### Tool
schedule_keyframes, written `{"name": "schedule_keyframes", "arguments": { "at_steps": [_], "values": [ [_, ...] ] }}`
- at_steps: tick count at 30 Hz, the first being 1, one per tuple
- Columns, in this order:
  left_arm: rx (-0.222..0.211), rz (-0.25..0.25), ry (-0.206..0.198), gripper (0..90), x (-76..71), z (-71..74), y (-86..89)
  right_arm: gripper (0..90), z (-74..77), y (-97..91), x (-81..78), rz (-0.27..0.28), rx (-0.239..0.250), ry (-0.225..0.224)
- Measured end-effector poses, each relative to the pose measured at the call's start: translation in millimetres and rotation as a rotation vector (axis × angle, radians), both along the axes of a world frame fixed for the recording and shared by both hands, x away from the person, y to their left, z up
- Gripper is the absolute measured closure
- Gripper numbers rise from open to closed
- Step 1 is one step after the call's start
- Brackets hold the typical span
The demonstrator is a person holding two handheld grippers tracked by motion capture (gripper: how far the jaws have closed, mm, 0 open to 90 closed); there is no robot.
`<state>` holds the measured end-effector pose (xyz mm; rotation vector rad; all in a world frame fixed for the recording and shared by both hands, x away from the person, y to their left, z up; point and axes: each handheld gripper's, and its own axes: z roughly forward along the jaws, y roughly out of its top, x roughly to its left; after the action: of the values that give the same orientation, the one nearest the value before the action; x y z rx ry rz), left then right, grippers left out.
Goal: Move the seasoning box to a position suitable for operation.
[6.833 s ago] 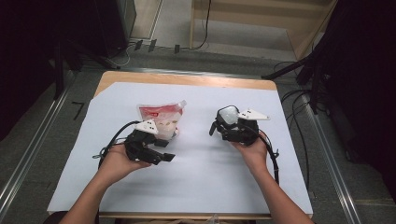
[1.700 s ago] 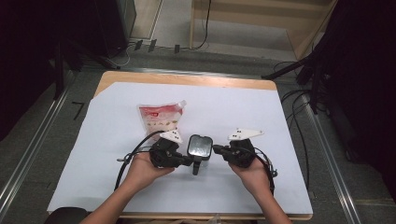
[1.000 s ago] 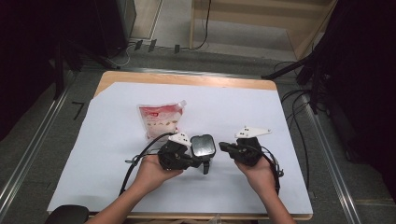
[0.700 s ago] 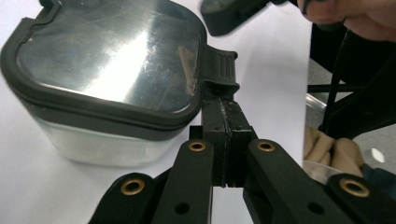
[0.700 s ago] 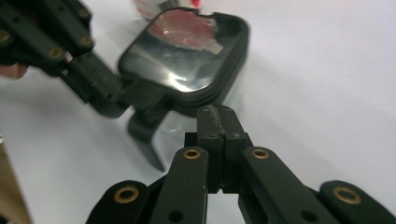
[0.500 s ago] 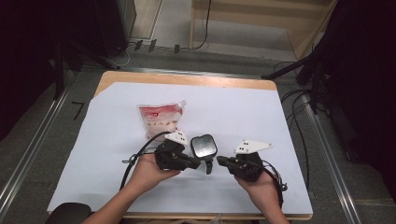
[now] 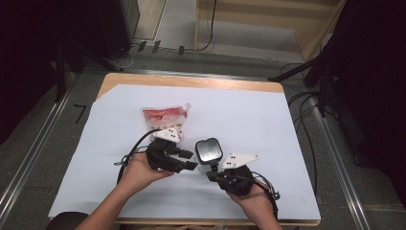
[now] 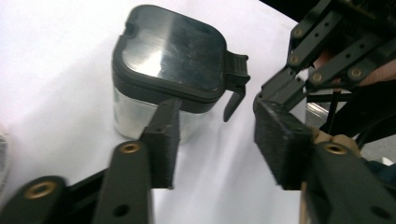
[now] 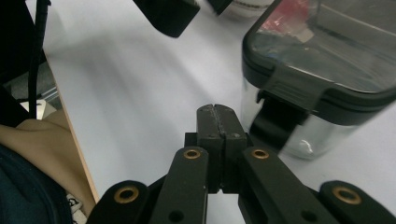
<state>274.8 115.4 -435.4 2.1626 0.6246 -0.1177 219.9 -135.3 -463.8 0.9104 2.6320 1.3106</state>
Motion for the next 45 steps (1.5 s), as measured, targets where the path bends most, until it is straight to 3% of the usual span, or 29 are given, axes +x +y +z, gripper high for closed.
{"name": "schedule_keyframes", "arguments": {
  "at_steps": [9, 15, 33, 37, 45],
  "values": [
    [0.012, 0.02, -0.001, 44.0, 4.2, -1.6, 6.6, 90.0, -12.4, 13.8, 2.3, 0.025, -0.035, 0.027],
    [0.01, 0.028, -0.007, 44.0, 5.6, -1.2, 9.7, 90.0, -16.4, 14.4, 5.2, 0.016, -0.06, 0.012],
    [0.023, 0.033, -0.024, 43.9, 5.3, -0.6, 10.2, 90.0, -15.2, -5.0, 17.5, 0.018, -0.077, 0.03],
    [0.016, 0.044, -0.026, 43.9, 5.8, -1.0, 10.2, 90.0, -14.9, -12.0, 20.9, 0.008, -0.078, 0.036],
    [0.041, 0.037, -0.024, 43.0, 6.7, -3.1, 8.1, 90.0, -14.1, -28.9, 32.8, -0.023, -0.077, 0.056]
  ]
}}
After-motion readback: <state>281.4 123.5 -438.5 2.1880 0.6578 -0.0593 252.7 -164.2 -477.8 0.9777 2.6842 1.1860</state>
